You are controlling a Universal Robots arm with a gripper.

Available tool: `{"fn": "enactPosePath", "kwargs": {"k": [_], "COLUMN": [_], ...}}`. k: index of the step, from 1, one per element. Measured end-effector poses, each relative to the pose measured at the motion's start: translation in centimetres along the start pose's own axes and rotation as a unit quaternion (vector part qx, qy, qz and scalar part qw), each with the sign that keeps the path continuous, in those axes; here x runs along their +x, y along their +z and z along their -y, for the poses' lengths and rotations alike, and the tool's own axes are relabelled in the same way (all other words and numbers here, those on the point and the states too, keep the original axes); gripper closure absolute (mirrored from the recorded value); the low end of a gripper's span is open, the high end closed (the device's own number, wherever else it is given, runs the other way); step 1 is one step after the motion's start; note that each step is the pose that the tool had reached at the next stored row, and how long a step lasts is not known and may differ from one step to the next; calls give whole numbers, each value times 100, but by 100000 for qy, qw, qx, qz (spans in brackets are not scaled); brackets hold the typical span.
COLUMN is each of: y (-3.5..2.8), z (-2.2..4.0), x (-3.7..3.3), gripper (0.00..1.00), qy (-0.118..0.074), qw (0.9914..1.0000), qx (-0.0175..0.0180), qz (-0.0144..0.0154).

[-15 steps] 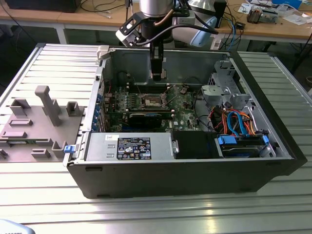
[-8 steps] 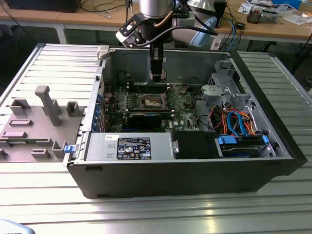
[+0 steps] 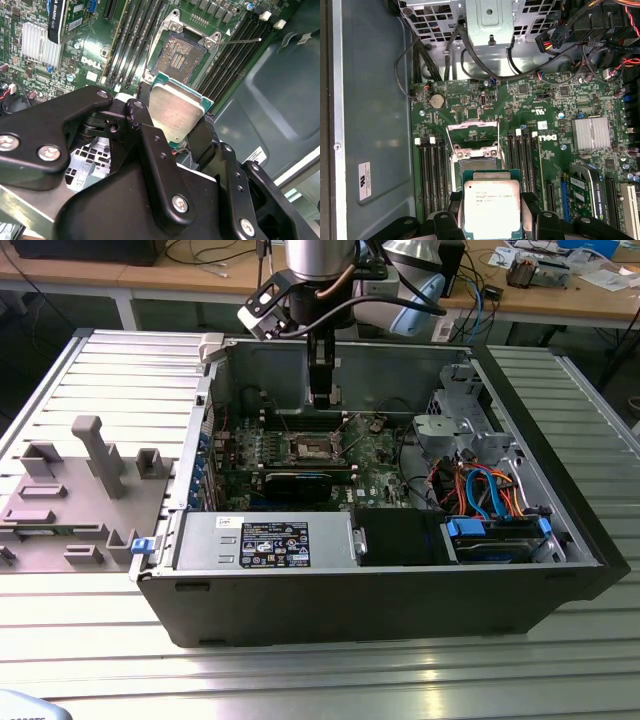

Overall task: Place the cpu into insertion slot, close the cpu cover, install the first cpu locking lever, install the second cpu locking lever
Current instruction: 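Place the cpu into insertion slot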

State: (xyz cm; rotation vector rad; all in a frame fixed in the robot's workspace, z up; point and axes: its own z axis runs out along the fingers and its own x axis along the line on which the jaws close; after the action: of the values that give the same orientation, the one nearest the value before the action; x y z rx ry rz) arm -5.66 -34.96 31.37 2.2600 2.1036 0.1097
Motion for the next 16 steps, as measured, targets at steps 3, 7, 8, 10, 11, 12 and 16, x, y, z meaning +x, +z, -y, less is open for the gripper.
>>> {"fn": "enactPosePath", "kwargs": {"k": [3,7,8,10,11,12,16], "y": [8,16,17,21,24,26,37], "z": [1,1,1,2,2,2,3], "x": [0,0,0,0,0,0,-1], "gripper": [45,45,45,45,45,45,45], "qy": [1,1,1,0,-1,-1,-1], "qw": [100000,100000,100000,100000,100000,100000,100000], "qx": [-3,1,1,-1,-1,-1,0], "qz": [-3,2,1,-1,0,1,3]}}
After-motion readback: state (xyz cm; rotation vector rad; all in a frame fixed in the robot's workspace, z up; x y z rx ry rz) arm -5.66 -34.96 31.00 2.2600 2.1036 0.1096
